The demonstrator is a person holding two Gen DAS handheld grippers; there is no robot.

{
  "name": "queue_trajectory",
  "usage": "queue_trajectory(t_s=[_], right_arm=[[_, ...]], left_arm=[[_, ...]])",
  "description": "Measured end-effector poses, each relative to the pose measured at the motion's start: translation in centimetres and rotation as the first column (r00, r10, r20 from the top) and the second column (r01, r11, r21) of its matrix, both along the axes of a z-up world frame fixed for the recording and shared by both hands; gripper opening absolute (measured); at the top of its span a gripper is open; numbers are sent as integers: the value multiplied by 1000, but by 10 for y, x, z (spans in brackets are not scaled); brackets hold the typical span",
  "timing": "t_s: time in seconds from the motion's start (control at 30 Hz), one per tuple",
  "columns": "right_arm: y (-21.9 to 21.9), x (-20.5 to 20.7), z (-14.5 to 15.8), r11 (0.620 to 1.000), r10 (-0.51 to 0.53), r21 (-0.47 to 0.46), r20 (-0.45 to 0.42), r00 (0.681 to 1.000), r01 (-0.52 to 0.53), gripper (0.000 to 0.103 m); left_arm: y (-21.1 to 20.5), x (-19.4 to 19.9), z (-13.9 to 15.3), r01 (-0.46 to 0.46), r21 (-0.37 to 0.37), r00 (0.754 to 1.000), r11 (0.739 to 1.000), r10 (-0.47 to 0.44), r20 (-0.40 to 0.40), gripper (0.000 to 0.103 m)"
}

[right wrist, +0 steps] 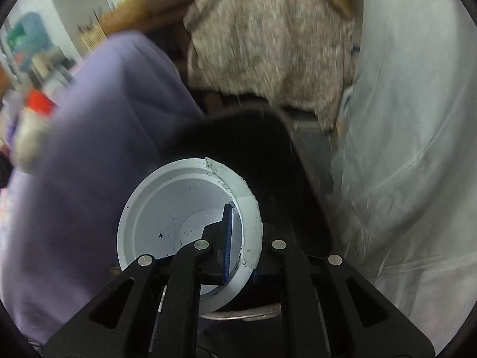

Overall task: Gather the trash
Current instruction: 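Carry both cups to the black bin and open both grippers to drop them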

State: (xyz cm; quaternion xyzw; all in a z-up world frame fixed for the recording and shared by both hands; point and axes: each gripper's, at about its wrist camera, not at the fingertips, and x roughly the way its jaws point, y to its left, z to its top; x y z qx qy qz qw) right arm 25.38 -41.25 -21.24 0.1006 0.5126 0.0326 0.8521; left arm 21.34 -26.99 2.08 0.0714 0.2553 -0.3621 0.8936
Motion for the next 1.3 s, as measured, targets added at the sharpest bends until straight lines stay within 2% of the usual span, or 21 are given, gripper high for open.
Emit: queue_trajectory(t_s=[0.17,0.23,0.3,0.33,0.4,0.43,0.47,0.7,0.87,0.9,1.03,1.13,1.3], right_arm=[[10,41,-65,999,5,-44,-210,978,-14,11],[9,49,-79,1000,-11,-30,-254,967,3,11],[8,56,-89,999,-17,-32,-296,955,8,15],[8,58,-93,999,-21,-34,-306,952,10,23],[6,57,-90,999,-32,-42,-288,957,21,41],[3,54,-86,999,-42,-43,-271,962,31,57],[1,51,-81,999,-47,-39,-252,967,38,61],[-7,14,-26,999,-40,-35,-103,994,36,61],[-12,-42,12,990,-81,-113,27,996,84,81],[-16,-55,20,984,-102,-143,48,994,108,82],[-30,-90,36,963,-173,-199,69,983,183,86],[-30,-110,43,963,-178,-190,73,981,189,89],[-24,-127,37,953,-186,-231,59,981,195,91]], left_arm=[[-16,10,-27,-15,34,999,999,17,-50,70],[-19,15,-36,-19,43,997,999,22,-69,70],[-22,19,-42,-23,48,996,999,27,-85,70],[-25,21,-45,-25,55,995,998,30,-94,70],[-29,25,-51,-30,72,993,997,38,-108,70],[-31,26,-53,-33,78,993,996,42,-113,70],[-33,28,-57,-36,87,991,996,47,-123,70],[-50,44,-76,-54,124,979,991,76,-186,70],[-76,56,-93,-47,170,968,984,87,-236,70],[-82,59,-99,-46,186,965,982,92,-245,70],[-103,68,-124,-44,257,945,965,124,-304,70],[-114,74,-145,-43,309,928,950,153,-341,70],[-126,85,-187,-18,383,875,924,200,-441,70]])
